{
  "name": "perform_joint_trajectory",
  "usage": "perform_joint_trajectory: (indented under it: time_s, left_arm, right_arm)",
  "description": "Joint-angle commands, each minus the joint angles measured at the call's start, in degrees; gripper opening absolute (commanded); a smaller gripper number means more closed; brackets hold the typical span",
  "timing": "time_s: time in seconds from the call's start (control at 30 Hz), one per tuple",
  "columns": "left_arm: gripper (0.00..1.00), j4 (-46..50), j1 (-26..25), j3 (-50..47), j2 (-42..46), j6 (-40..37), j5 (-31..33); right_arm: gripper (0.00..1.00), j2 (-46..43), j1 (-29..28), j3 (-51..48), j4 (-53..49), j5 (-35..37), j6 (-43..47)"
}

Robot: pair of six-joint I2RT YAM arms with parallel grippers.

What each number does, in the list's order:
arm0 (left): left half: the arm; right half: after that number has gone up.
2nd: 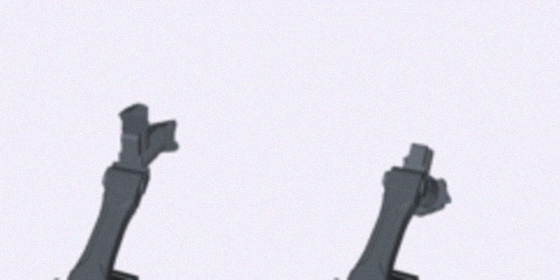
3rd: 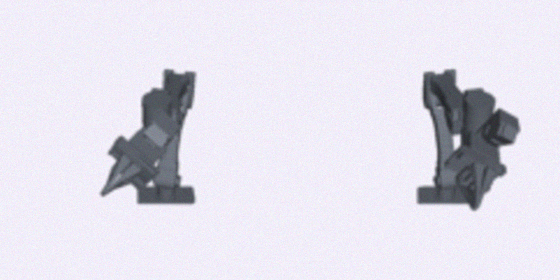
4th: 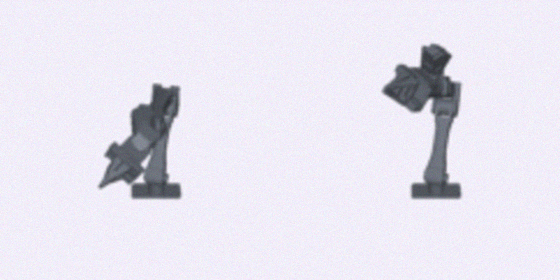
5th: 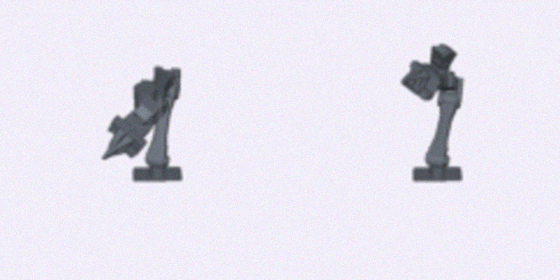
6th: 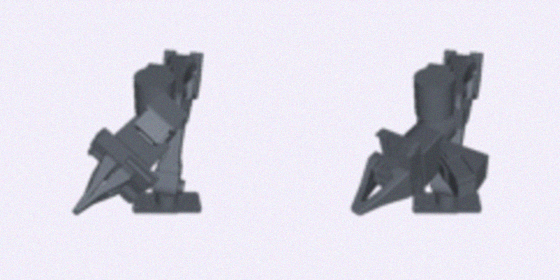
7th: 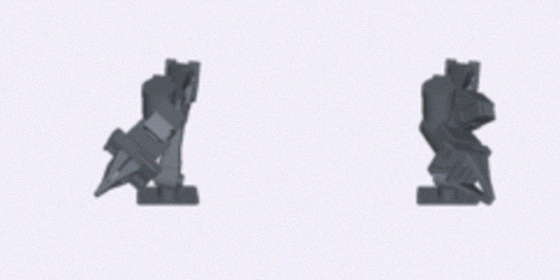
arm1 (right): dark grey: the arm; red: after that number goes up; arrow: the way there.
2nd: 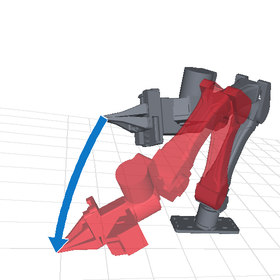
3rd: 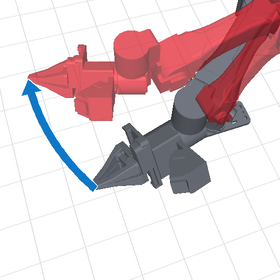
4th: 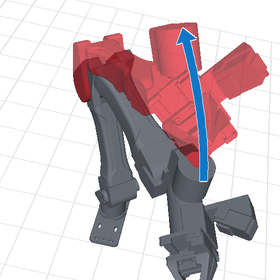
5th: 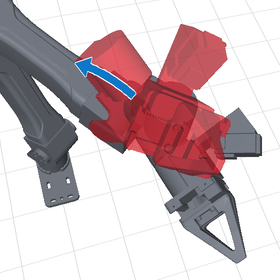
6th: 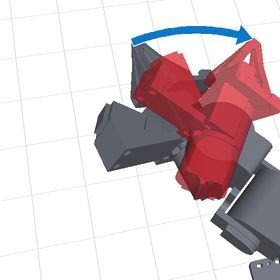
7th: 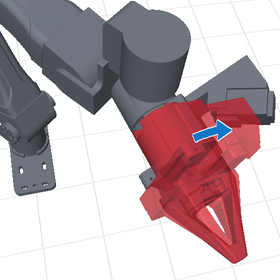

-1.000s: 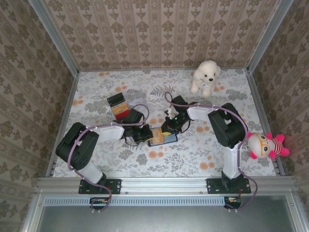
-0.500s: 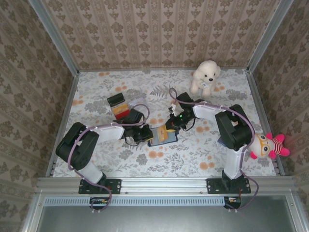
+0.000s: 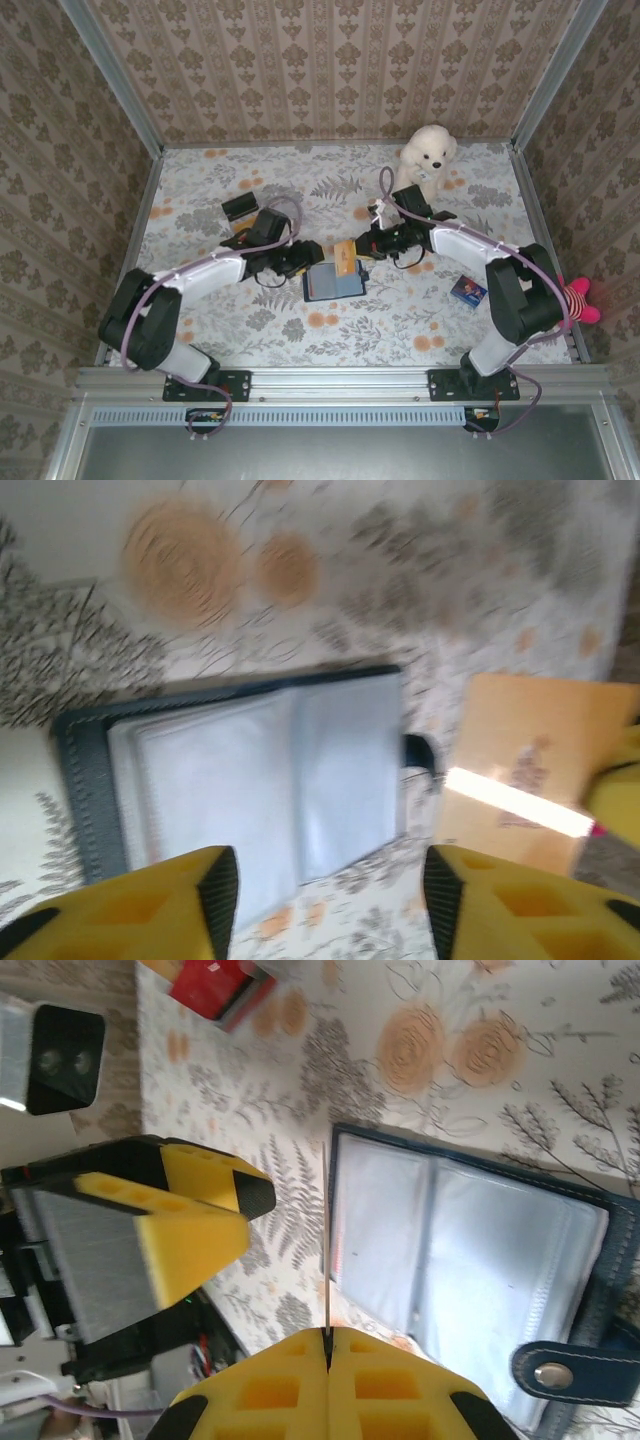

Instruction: Take the credit cards out of the card holder

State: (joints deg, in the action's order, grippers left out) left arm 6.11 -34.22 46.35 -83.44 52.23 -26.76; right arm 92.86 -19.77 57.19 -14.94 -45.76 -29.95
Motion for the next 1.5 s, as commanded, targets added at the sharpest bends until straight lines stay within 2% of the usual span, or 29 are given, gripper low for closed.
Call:
perform_joint_trajectory:
  time_s: [0.0,0.1,0.33,0.6,0.83,0.93,1.07,1.27,1.33,1.47]
  left_arm:
    - [0.61,-5.3,0.9,-0.9,4.7,2.5,-3.1]
    - [0.71,-8.6,1.0,-1.5,6.8,4.0,-4.1]
    - [0.84,-19.1,0.9,-2.1,7.4,8.4,-8.5]
    - [0.98,-25.3,0.7,-1.6,7.2,10.6,-11.2]
    - [1.0,-30.8,0.6,-0.3,5.2,14.1,-13.9]
    - [0.96,-36.3,0.3,0.5,3.2,16.4,-16.6]
    - [0.86,-47.2,0.3,-0.1,1.0,21.6,-18.2]
    - [0.55,-61.8,0.2,-2.5,-2.7,28.8,-18.4]
    - [0.5,-63.1,0.1,-2.4,-3.5,29.4,-18.6]
    - [0.44,-57.4,-1.0,-0.7,-3.5,26.2,-19.3]
  right_arm:
    - [0.0,-4.3,0.6,-1.8,8.3,-4.4,-6.5]
    - [0.0,-7.3,0.9,-3.2,13.6,-5.7,-11.6]
    - [0.0,-12.5,1.3,-5.3,21.2,-5.5,-20.1]
    - [0.0,-19.0,2.8,-9.4,27.5,-3.0,-28.0]
    - [0.0,-22.8,3.5,-11.1,30.6,-2.3,-32.2]
    - [0.0,-22.7,3.7,-11.2,33.9,-2.9,-35.1]
    - [0.0,-23.0,3.6,-11.0,36.1,-3.4,-36.8]
    - [0.0,-22.3,3.8,-11.1,36.8,-4.5,-37.4]
    - [0.0,-21.7,3.9,-11.1,37.2,-4.9,-37.5]
    - [0.0,-20.9,3.9,-10.9,38.5,-5.3,-37.8]
